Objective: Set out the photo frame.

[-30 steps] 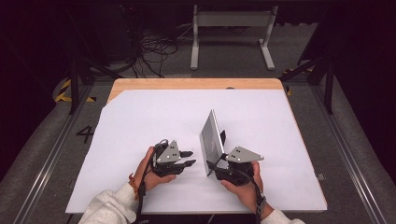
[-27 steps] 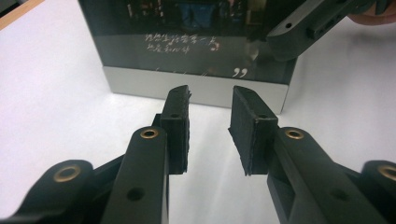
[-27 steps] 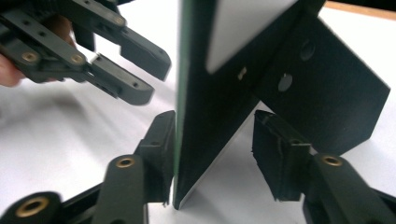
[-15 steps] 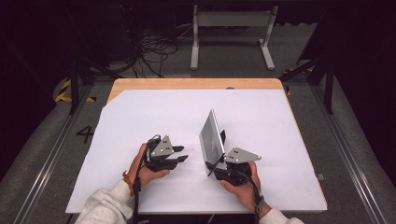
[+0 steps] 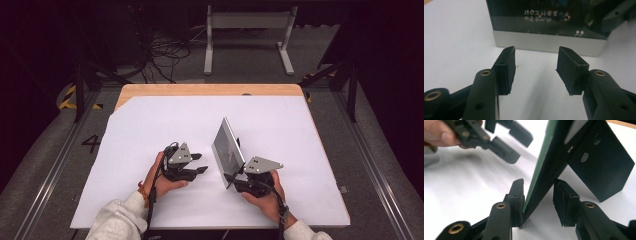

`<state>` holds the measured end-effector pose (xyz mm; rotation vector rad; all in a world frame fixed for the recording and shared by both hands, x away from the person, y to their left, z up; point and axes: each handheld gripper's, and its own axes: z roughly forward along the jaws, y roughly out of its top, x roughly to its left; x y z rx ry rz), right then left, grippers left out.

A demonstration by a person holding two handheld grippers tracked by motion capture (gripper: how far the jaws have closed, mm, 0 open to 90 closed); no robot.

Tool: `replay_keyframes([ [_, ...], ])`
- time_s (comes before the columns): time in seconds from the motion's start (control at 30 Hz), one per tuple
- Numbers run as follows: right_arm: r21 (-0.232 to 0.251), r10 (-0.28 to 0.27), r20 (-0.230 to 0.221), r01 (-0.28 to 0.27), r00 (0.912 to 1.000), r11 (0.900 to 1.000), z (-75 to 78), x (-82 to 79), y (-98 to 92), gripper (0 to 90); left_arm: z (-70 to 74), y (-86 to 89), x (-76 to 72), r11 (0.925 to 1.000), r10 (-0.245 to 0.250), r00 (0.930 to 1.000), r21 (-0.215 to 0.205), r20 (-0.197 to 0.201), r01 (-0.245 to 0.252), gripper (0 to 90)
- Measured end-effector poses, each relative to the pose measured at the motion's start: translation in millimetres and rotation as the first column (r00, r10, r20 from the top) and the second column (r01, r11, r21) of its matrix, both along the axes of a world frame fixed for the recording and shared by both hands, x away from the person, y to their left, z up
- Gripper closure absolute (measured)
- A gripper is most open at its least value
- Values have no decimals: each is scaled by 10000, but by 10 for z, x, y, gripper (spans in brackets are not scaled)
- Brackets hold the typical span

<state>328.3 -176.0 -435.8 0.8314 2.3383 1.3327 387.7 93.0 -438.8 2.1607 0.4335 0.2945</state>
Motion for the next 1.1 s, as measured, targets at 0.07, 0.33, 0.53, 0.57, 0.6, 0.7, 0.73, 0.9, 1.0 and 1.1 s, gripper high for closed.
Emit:
replay_keyframes([
  [0.07, 60, 75, -66, -75, 9999, 10000, -1, 15, -25, 625, 8, -36, 32, 9999, -5, 10000, -119, 21, 5, 469],
  [0.33, -7, -35, 129, 35, 9999, 10000, 9, -4, -75, 609, -7, -88, 142, 10000, 64, 9999, -65, 149, -63, 314],
  [0.53, 363, -345, 389, 331, 9986, 9988, 36, -43, -106, 575, -12, -66, 190, 9997, 253, 9996, -21, 153, -252, 236],
  [0.57, 493, -402, 462, 379, 9981, 9981, 46, -50, -119, 585, -15, -63, 195, 9996, 287, 9995, -20, 109, -287, 228],
  [0.6, 622, -394, 528, 361, 9978, 9974, 56, -55, -134, 596, -18, -61, 204, 9996, 264, 9996, -64, 92, -263, 221],
  [0.7, 757, -288, 547, 246, 9981, 9968, 78, -59, -151, 648, -30, -73, 222, 9996, 240, 9997, -130, 18, -240, 204],
  [0.73, 762, -221, 539, 179, 9983, 9969, 77, -61, -147, 659, -33, -78, 229, 9996, 240, 9997, -149, -10, -240, 199],
  [0.9, 691, -307, 482, 273, 9984, 9972, 88, -55, -152, 681, -56, -130, 256, 9997, 217, 9997, -108, -63, -218, 186],
  [1.0, 786, -282, 305, 257, 9991, 9966, 93, -21, -217, 716, -66, -159, 263, 9999, 152, 9999, -23, -69, -152, 183],
  [1.1, 847, -212, 189, 195, 9996, 9962, 94, 1, -253, 723, -67, -185, 274, 9999, 155, 9999, 50, -68, -155, 182],
])
